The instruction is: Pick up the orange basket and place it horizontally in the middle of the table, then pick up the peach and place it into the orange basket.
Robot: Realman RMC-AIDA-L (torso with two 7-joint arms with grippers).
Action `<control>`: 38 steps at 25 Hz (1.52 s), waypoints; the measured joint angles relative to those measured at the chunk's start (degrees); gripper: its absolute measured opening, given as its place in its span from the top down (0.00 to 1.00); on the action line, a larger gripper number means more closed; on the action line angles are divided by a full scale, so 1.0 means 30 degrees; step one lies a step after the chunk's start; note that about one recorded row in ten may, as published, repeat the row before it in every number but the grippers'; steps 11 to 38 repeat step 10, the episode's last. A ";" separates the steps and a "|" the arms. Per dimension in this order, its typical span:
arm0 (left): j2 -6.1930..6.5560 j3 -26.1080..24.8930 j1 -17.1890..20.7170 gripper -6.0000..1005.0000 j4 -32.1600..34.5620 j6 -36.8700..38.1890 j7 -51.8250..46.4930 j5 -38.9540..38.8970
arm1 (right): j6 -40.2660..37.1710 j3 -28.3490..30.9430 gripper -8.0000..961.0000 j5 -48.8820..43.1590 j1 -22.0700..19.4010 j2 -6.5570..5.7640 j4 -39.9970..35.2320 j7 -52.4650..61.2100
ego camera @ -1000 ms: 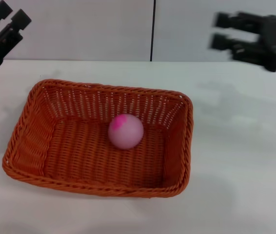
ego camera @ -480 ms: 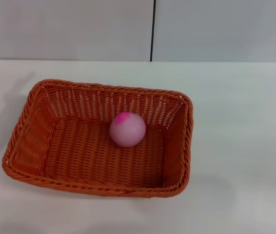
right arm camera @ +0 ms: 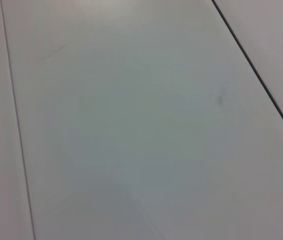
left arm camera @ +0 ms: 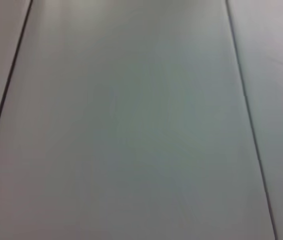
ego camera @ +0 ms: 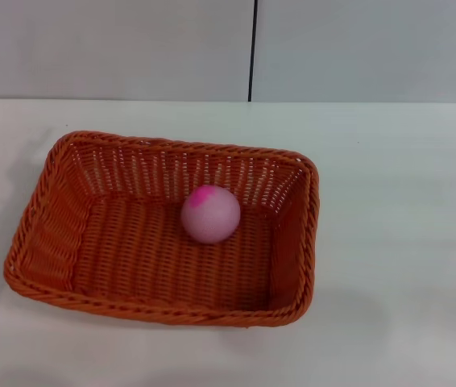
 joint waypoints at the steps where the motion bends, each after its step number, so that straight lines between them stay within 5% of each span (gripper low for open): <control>1: -0.0002 -0.0005 -0.0034 0.31 -0.0196 0.0141 0.0405 0.0001 | 0.0091 0.0006 0.33 0.0004 -0.0013 0.0004 0.0105 -0.0023; 38: 0.0014 0.0003 0.0200 0.30 -0.0588 0.0230 0.0642 0.0050 | 0.0023 -0.0053 0.33 -0.0057 -0.0043 0.0077 0.0169 -0.0040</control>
